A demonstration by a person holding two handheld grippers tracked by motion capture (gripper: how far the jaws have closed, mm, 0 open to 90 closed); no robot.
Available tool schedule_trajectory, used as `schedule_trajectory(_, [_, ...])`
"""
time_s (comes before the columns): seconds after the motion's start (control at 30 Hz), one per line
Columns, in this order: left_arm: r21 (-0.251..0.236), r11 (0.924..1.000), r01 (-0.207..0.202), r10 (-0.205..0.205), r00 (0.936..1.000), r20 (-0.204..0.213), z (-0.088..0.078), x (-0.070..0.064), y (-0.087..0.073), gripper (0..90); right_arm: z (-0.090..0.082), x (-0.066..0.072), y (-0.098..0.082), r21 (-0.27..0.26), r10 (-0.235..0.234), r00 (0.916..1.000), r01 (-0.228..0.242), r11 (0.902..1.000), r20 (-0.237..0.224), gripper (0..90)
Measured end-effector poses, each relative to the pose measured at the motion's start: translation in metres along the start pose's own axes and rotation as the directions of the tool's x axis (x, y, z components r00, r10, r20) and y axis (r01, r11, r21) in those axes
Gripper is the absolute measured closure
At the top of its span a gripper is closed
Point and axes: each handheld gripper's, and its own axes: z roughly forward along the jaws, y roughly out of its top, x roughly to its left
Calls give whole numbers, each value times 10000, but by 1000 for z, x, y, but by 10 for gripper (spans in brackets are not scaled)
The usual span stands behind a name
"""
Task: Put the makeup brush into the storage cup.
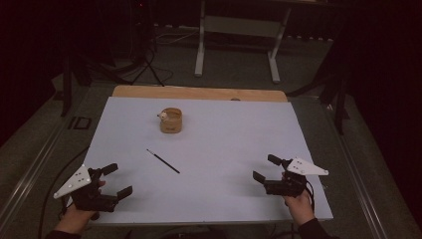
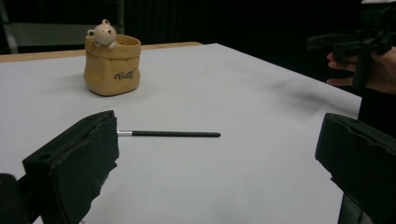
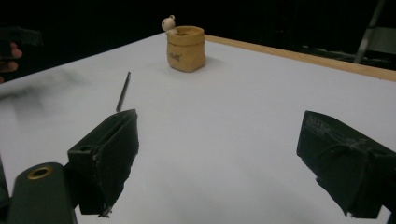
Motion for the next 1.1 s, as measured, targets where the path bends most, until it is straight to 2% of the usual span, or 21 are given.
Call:
schedule_trajectory(0.3, [41, 10000, -72, 73, 9998, -180, -2, 0, 1, 0, -1, 1, 1, 8, -51, 10000, 51, 10000, -70, 120])
schedule_trajectory(0.6, [-41, 9999, 100, -100, 9999, -105, -2, 0, 1, 0, -1, 2, 1, -32, -121, 9999, 120, 9999, -20, 120])
schedule_trajectory(0.77, [44, 9999, 117, -118, 9999, 94, -3, 1, 3, 0, -1, 2, 2, -45, -113, 9999, 112, 9999, -82, 120])
schedule_trajectory(0.8, [171, 9991, 385, -389, 9990, 200, -2, 3, 6, 0, -1, 2, 2, -67, -94, 9999, 94, 9999, -94, 120])
schedule_trajectory(0.87, [377, 9991, 198, -205, 9997, 164, -1, 3, 11, 0, -1, 3, 2, -62, -120, 9999, 120, 9999, -95, 120])
schedule_trajectory(1.0, [880, 9961, -59, 19, 9989, 463, 2, 5, 30, 0, 0, 3, 1, -3, -124, 9998, 124, 9999, -177, 120])
schedule_trajectory(1.1, [1143, 9931, -263, 208, 9986, 488, 4, 10, 44, 0, 1, 3, 2, -12, -134, 9997, 133, 9999, -192, 120])
